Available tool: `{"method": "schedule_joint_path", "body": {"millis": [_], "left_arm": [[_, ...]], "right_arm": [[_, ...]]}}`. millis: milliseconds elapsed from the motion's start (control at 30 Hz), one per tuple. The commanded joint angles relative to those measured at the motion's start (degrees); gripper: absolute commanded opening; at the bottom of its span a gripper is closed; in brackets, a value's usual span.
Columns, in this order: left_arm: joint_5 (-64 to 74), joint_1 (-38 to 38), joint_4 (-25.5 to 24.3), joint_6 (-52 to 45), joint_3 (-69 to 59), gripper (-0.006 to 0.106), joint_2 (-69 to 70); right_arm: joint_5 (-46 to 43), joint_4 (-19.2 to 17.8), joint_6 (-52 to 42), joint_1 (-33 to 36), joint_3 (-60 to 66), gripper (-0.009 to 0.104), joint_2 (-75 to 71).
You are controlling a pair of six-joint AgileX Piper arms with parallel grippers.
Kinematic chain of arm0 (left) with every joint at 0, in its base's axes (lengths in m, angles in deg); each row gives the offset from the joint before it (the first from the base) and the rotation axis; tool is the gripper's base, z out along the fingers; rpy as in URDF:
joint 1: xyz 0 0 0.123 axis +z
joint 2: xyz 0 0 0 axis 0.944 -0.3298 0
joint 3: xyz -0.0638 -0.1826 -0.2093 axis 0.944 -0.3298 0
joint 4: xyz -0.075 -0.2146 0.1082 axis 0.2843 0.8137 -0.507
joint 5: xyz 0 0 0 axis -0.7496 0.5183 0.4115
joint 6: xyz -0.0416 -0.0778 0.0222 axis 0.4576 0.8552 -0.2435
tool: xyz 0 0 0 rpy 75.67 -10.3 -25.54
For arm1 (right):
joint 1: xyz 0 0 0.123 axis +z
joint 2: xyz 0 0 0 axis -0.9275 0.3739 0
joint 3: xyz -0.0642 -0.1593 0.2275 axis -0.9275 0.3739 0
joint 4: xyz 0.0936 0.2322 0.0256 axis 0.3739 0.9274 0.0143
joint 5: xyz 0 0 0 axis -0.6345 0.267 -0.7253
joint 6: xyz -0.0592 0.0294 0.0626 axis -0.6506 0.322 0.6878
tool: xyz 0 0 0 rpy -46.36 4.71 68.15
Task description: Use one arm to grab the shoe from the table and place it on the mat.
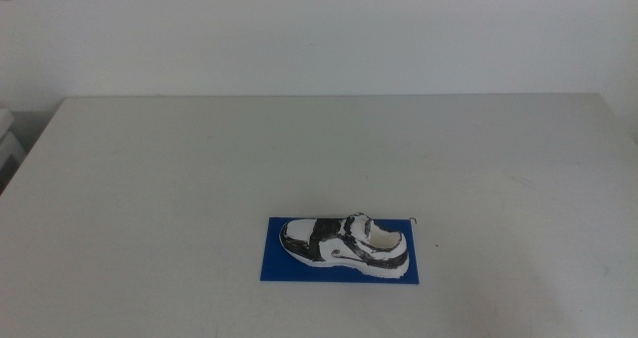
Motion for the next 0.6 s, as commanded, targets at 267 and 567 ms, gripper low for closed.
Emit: {"method": "schedule_joint_path", "body": {"millis": [267,567], "left_arm": [[-1.96,1.21,-4.22,2.66,-8.82,0.093,11.30],[-10.34,2.68,1.35,-4.79,-14.79,0.093,15.34]], "right_arm": [[-4.55,-0.49,-0.72,-0.26,-0.54,0.066,-1.21],[-4.55,-0.49,-0.72,-0.26,-0.54,0.066,-1.21]]}}
